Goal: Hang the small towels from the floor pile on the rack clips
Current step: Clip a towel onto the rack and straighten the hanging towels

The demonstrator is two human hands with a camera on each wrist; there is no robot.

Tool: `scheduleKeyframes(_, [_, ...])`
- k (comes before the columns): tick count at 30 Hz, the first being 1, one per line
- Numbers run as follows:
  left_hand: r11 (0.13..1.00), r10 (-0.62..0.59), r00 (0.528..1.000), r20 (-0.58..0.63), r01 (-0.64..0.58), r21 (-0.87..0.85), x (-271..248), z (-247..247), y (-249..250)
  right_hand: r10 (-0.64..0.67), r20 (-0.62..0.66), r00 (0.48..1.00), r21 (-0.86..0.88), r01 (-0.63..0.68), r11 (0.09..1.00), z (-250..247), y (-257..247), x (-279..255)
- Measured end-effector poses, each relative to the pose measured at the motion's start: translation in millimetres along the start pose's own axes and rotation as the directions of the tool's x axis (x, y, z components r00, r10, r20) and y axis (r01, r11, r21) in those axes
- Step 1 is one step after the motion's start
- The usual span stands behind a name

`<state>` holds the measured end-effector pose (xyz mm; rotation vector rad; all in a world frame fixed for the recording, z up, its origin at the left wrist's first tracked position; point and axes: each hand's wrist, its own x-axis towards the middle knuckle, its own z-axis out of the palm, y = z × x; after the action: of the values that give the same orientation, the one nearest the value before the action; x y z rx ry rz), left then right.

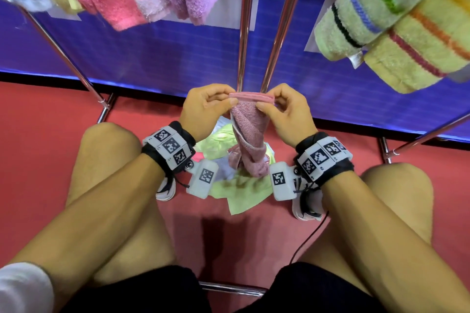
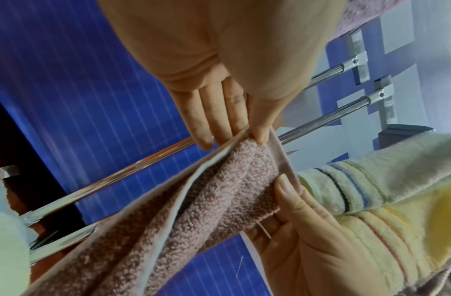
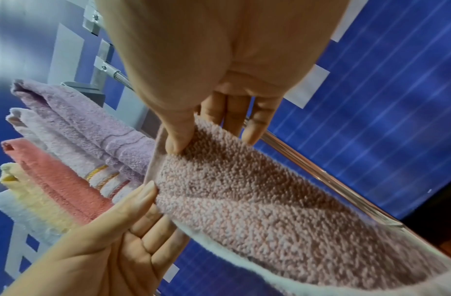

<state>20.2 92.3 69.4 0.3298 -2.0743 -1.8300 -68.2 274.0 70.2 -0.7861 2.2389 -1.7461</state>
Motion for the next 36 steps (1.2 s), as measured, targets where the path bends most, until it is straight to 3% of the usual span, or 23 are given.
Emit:
scheduleKeyframes(5, [0.998, 0.039, 0.999, 0.007, -0.039, -0.056, 4, -4, 38, -0.046, -0.04, 0.998, -0.006, 0.046, 0.999, -5, -30, 4])
scheduleKeyframes(10, [0.988, 0.145, 0.989, -0.01, -0.146, -0.052, 10, -12, 93, -0.172, -0.063, 0.983, -0.008, 0.171, 0.985, -21, -91, 17])
scheduleKeyframes(16, [0.957, 0.29, 0.957, -0.017, -0.29, -0.013, 15, -22, 175, -0.339, -0.111, 0.934, -0.057, 0.335, 0.941, -41, -169, 25])
scheduleKeyframes(26, [0.886, 0.464, 0.883, -0.069, -0.461, 0.048, 18, -29, 304, -0.497, -0.206, 0.843, -0.208, 0.458, 0.864, -73, -284, 36])
scheduleKeyframes(36, [0.869, 0.495, 0.868, -0.033, -0.495, 0.016, 12, -41, 393, -0.59, -0.195, 0.783, -0.19, 0.56, 0.806, -99, -375, 36])
